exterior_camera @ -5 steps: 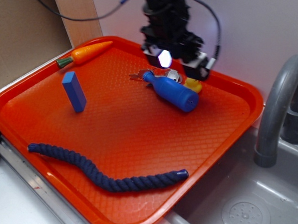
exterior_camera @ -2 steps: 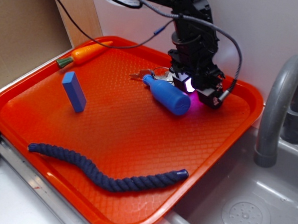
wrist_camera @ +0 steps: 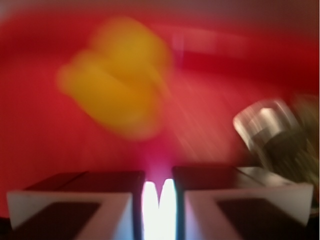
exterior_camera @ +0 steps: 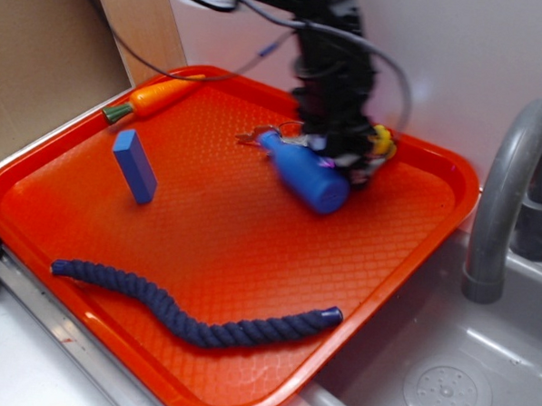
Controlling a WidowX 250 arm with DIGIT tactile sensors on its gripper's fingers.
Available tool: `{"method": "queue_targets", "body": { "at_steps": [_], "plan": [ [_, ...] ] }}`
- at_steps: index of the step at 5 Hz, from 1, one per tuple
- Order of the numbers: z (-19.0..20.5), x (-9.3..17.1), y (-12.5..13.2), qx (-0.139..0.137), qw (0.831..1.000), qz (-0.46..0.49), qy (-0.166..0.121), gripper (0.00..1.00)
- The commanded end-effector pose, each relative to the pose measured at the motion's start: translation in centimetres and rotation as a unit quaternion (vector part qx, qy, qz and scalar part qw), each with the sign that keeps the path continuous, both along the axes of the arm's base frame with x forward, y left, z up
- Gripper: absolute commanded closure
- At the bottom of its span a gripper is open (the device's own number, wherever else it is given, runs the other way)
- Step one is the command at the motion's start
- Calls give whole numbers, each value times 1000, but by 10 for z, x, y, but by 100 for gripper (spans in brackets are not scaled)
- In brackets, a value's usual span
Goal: Grab the yellow duck.
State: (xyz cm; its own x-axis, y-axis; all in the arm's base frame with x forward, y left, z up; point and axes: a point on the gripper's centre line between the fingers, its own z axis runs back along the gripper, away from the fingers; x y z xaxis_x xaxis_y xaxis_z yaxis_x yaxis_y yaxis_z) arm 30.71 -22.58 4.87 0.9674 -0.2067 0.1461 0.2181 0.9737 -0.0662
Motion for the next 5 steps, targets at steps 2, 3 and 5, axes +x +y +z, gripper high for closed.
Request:
{"method": "queue_targets", "body": {
  "at_steps": [2,3,5],
  "plan": [
    [165,-13,42,-46,993,7,-106,0],
    [126,5,16,-39,995,-21,-85,0],
    [75,18,-33,-8,997,-53,-53,0]
  ]
}}
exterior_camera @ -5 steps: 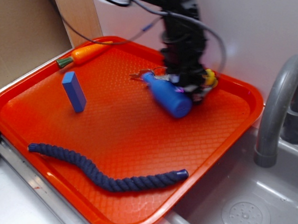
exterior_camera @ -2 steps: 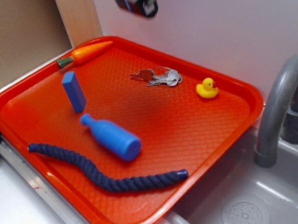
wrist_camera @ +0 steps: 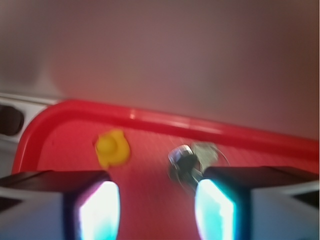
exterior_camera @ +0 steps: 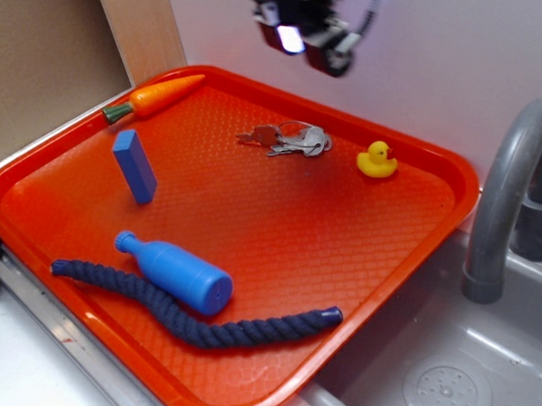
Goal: Grab the yellow duck.
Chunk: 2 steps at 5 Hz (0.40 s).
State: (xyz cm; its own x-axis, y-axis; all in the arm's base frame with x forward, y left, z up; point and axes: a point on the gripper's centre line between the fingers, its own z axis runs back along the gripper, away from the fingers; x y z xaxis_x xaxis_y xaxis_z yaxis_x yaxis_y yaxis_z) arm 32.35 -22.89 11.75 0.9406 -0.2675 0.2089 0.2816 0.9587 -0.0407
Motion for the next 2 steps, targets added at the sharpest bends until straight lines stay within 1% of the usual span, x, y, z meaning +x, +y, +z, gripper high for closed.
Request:
{"method": "queue_targets", "body": {
  "at_steps": [1,2],
  "plan": [
    [-5,-6,-37,-5,1000,-29,-11,0],
    [-14,-18,-34,2,1000,-4,-13,0]
  ]
}}
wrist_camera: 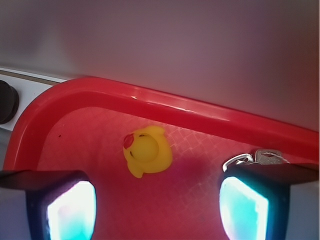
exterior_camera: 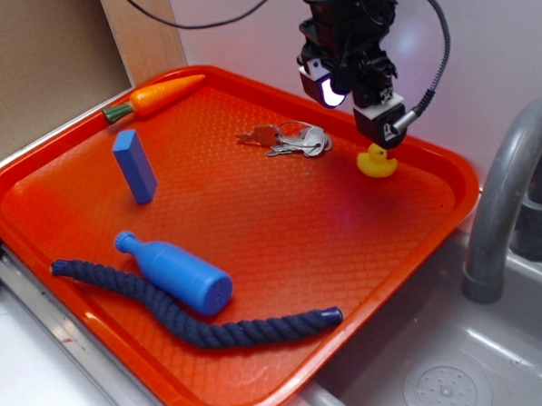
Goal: Grab the yellow duck.
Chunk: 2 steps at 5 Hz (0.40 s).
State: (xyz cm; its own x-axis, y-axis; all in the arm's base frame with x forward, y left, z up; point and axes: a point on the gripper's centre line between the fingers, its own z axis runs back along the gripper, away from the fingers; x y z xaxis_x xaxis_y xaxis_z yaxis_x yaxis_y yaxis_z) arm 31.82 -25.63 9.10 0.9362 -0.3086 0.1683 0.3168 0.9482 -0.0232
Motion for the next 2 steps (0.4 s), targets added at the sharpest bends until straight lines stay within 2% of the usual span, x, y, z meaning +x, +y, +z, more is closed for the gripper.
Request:
{"method": "queue_targets", "body": {
  "at_steps": [1,2],
  "plan": [
    [8,-13,-2,-21,996,64,-59,0],
    [-5,-12,-11,-34,996,61,-50,0]
  ]
}}
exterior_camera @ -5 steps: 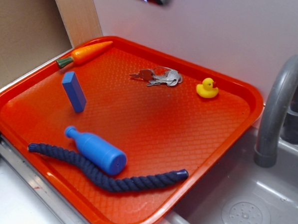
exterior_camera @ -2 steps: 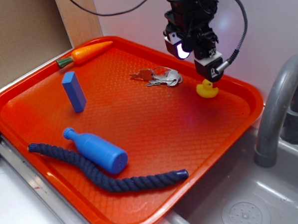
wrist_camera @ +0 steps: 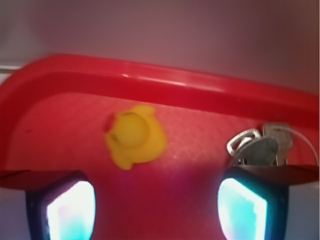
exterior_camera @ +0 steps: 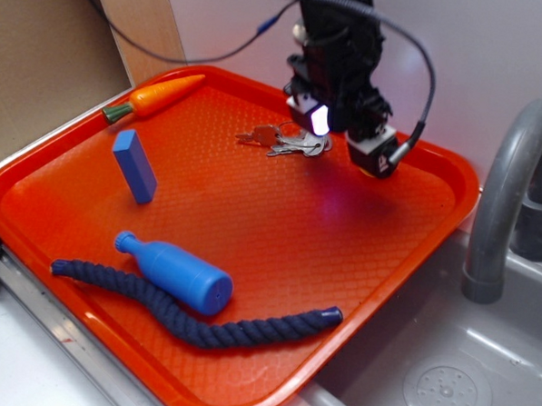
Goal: Grab the yellow duck.
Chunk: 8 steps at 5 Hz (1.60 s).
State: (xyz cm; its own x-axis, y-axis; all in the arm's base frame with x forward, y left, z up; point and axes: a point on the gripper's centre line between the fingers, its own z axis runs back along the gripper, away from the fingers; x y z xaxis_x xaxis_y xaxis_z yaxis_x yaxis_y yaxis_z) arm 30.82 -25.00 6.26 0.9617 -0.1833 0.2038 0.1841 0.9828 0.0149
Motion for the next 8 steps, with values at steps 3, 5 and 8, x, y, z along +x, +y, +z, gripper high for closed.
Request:
{"method": "queue_targets", "body": {
  "at_steps": [3,5,8],
  "plan": [
    [0,4,-33,-53,998,-30,-15,0],
    [-2,9,-32,-34,999,-24,-31,100],
    [18,18,-21,-60,996,-27,-53,0]
  ]
}}
